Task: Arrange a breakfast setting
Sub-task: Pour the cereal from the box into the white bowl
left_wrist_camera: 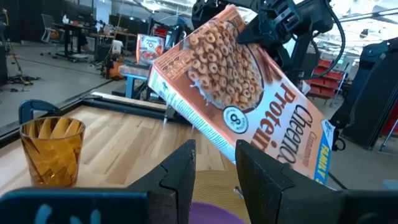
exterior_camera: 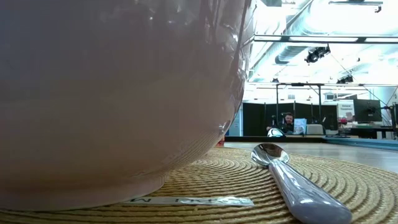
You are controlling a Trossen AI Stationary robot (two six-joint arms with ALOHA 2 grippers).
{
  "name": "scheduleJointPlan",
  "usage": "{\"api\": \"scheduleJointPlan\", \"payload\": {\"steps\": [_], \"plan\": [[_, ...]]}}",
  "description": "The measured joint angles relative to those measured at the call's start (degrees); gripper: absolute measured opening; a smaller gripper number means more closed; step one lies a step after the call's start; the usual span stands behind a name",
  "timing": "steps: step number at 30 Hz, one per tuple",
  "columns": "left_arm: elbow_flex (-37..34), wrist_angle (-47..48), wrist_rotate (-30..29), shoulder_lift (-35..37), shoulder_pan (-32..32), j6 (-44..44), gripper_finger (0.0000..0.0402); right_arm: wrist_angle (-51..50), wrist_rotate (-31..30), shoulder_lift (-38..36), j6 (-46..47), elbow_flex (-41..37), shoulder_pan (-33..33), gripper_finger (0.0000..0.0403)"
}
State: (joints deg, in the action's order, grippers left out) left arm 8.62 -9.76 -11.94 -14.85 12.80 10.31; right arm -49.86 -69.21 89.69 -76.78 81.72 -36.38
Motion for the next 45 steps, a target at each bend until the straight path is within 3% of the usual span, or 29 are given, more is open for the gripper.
{"api": "scheduleJointPlan", "payload": {"steps": [13, 25, 36, 45], "plan": [[0.0, 0.0, -0.2, 0.0, 0.0, -0.35, 0.0104, -0.04, 0.0, 0.0, 1.13, 0.0, -0.02, 0.0103], [0.0, -0.48, -0.66, 0.01, 0.0, -0.02, 0.0104, -8.81, -0.03, -0.11, 13.97, 0.0, 0.02, 0.0064], [0.0, -0.48, -0.68, 0.01, -0.01, 0.17, 0.0104, -12.33, 0.21, -0.32, 20.82, 0.01, -0.15, 0.0059], [0.0, -0.62, -0.7, 0.01, 0.0, 0.7, 0.0104, -16.43, 5.23, -3.15, 29.83, -0.01, -0.42, 0.0059]]}}
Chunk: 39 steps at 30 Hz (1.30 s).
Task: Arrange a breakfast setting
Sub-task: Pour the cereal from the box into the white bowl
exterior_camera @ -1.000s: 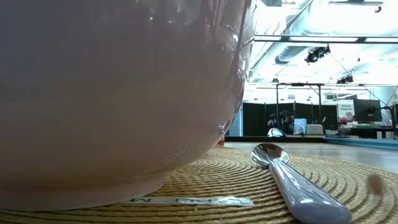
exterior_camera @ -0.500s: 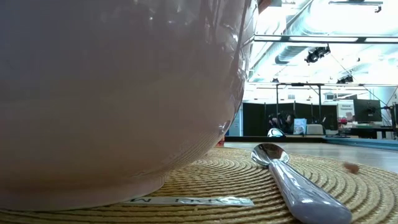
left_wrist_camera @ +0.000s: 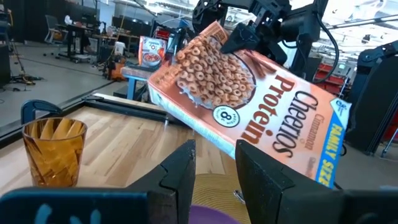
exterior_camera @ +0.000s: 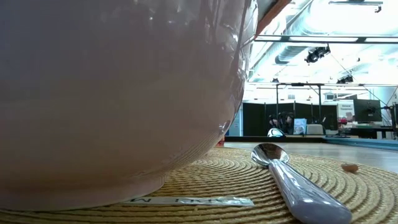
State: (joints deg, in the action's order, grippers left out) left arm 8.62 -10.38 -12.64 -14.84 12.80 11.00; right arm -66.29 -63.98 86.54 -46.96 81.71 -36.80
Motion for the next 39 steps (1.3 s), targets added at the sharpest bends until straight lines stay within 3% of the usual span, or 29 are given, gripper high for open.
{"api": "scheduleJointPlan", "payload": {"steps": [12, 28, 39], "plan": [[0.0, -0.23, -0.17, -0.01, -0.01, 0.88, 0.0104, -2.26, 8.02, -0.41, 6.73, 0.0, 0.0, 0.0059], [0.0, -0.25, -0.17, 0.01, 0.0, 0.96, 0.0104, -8.12, 20.43, -0.41, 30.29, 0.0, 0.02, 0.0059], [0.0, -0.28, -0.15, -0.01, 0.0, 2.93, 0.0104, -8.14, 28.08, -0.41, 37.89, 0.0, 0.04, 0.0059]]}}
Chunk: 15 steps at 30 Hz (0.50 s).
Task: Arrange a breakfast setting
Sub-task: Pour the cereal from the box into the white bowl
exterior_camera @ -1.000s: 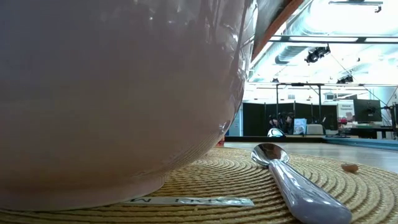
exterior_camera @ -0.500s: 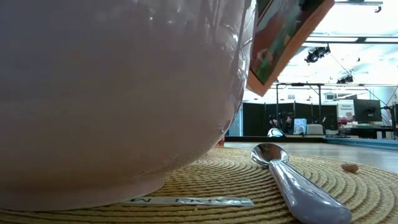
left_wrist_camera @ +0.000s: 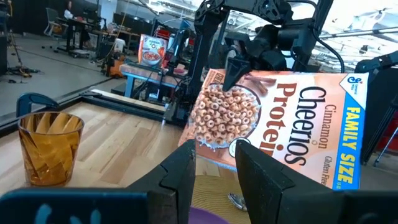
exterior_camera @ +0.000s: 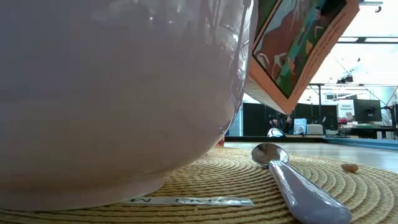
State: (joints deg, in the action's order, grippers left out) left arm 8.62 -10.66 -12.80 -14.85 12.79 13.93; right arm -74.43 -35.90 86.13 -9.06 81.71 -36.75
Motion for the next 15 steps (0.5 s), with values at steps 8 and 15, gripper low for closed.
{"api": "scheduleJointPlan", "payload": {"steps": [8, 15], "plan": [[0.0, -0.02, 0.0, 0.0, 0.0, 0.07, 0.0104, 0.07, 3.68, 0.0, 3.89, 0.0, 0.0, 0.0059], [0.0, -1.52, 0.0, 0.02, -0.01, 0.96, 0.0104, 0.45, 4.92, 0.0, 8.69, 0.0, -0.03, 0.0059]]}}
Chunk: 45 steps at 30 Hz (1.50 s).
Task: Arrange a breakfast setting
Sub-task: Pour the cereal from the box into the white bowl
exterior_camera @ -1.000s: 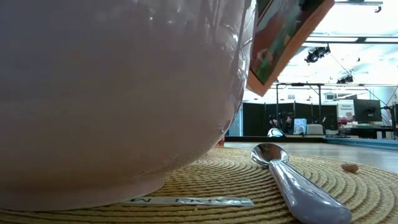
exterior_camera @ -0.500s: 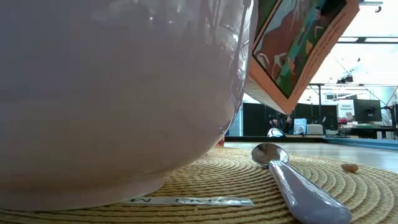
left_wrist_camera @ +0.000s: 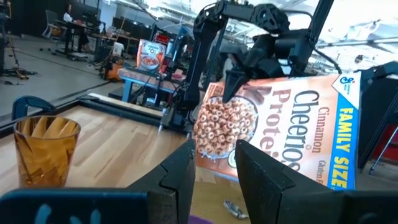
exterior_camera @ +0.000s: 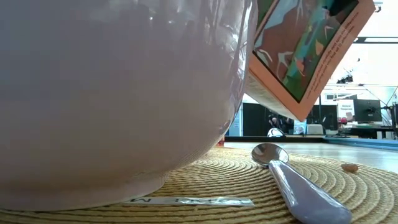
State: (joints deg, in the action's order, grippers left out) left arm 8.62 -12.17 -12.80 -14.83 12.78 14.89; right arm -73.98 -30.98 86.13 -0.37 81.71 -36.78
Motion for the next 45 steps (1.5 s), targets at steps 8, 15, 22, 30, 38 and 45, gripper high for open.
{"api": "scheduleJointPlan", "payload": {"steps": [8, 15, 22, 30, 38, 45], "plan": [[0.0, -1.79, 0.0, -0.02, 0.02, 0.13, 0.0104, 3.74, 0.0, 0.0, 7.31, 0.0, -0.02, 0.0059], [0.0, -1.97, 0.14, 0.0, -0.01, 1.81, 0.0104, 6.45, -0.19, 0.01, 12.94, 0.0, -0.02, 0.0059], [0.0, -1.96, 0.61, 0.0, 0.02, 2.22, 0.0104, 12.14, -0.56, 0.02, 14.55, -0.04, -0.02, 0.0059], [0.0, -1.93, 0.66, 0.0, -0.01, 4.08, 0.0104, 19.34, -2.93, 0.02, 14.94, -0.07, -0.02, 0.0048], [0.0, -1.91, 0.66, 0.0, 0.01, 5.21, 0.0104, 27.09, -3.96, 0.02, 14.94, -0.07, 0.42, 0.0031], [0.0, -1.91, 0.66, -0.01, 0.0, 6.2, 0.0104, 32.91, -5.95, 0.02, 14.96, -0.09, 0.42, 0.003]]}}
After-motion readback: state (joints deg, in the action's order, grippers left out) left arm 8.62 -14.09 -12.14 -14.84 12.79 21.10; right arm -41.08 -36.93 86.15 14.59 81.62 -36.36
